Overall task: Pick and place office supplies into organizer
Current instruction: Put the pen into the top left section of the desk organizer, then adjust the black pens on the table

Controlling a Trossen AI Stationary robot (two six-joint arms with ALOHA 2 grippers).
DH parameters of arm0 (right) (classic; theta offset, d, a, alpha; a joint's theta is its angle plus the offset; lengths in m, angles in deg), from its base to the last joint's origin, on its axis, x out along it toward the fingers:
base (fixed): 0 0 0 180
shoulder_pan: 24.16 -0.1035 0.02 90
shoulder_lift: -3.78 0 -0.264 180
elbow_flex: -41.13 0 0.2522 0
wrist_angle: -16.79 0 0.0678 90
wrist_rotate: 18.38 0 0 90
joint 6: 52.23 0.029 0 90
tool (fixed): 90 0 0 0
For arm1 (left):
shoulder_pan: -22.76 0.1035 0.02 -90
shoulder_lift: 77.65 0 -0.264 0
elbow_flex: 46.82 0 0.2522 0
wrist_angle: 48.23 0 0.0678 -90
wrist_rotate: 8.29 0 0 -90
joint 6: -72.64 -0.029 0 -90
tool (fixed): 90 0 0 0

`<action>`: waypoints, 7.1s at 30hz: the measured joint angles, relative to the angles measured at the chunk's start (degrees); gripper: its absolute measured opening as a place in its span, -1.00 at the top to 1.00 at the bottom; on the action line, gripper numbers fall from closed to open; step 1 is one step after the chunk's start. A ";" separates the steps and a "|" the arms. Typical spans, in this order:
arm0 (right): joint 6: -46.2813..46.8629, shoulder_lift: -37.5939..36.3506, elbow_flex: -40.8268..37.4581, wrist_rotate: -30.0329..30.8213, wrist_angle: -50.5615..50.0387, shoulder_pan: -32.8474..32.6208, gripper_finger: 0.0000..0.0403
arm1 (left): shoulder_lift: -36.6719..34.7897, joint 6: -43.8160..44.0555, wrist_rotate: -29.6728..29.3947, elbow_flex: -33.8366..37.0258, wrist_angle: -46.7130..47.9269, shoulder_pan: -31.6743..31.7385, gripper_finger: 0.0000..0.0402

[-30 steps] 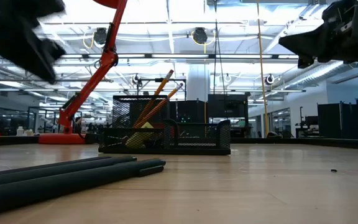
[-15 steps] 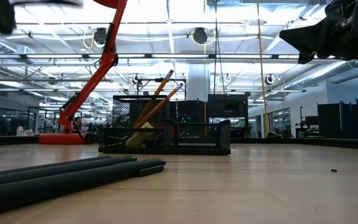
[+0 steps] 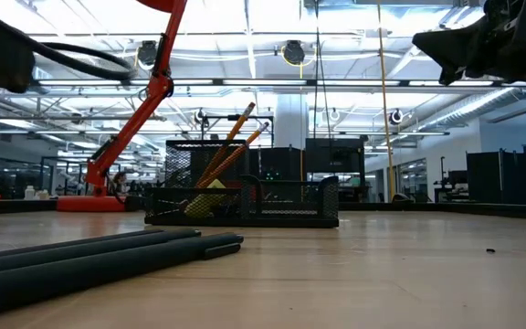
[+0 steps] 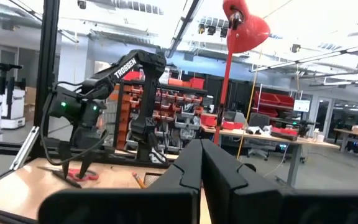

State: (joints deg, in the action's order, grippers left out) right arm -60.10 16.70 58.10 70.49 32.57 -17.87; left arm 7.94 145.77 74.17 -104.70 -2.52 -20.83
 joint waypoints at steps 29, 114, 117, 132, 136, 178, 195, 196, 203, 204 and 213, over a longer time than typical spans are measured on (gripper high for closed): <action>3.68 -0.02 0.00 -0.19 -2.05 -0.02 1.00 | 7.98 -2.97 -0.25 -0.19 2.92 2.51 -0.02; 1.11 0.87 -0.01 -0.11 -1.51 0.00 1.00 | 1.46 -90.32 8.67 5.31 -57.75 45.54 0.80; 1.13 0.87 -0.02 -0.13 -1.51 0.00 1.00 | 1.46 -89.48 8.97 7.01 -60.36 45.50 0.80; 1.15 0.87 -0.02 -0.13 -1.36 0.00 1.00 | 1.46 -89.22 8.56 8.90 -61.65 46.57 0.80; 1.14 0.87 -0.02 -0.13 -1.36 0.00 1.00 | 1.46 -89.25 8.56 8.90 -61.38 46.57 0.80; 2.49 1.11 -0.02 -0.20 -0.92 -0.01 1.00 | -6.67 -57.28 -16.99 -8.26 -19.37 11.96 0.82; 4.19 1.14 -0.02 -0.20 -1.03 -0.02 1.00 | 22.34 -48.54 -6.99 -23.03 -19.53 11.74 0.98; 4.15 1.14 -0.02 -0.20 -1.03 -0.01 1.00 | 23.18 -49.30 -5.52 -23.92 -20.52 11.73 0.98; 4.08 1.14 -0.02 -0.22 -1.07 -0.02 1.00 | 28.16 -51.60 0.96 -27.19 -22.89 12.24 0.95; 4.08 1.14 0.00 -0.20 -1.07 -0.02 1.00 | 28.81 -51.34 1.36 -27.20 -22.83 12.40 0.96; 4.16 1.14 -0.02 -0.22 -1.09 -0.02 1.00 | 31.89 -47.08 5.81 -27.49 -18.62 12.15 0.91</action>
State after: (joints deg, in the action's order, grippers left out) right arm -55.94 17.84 58.08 70.28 31.48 -17.90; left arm 39.82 98.69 79.99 -132.19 -21.13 -8.68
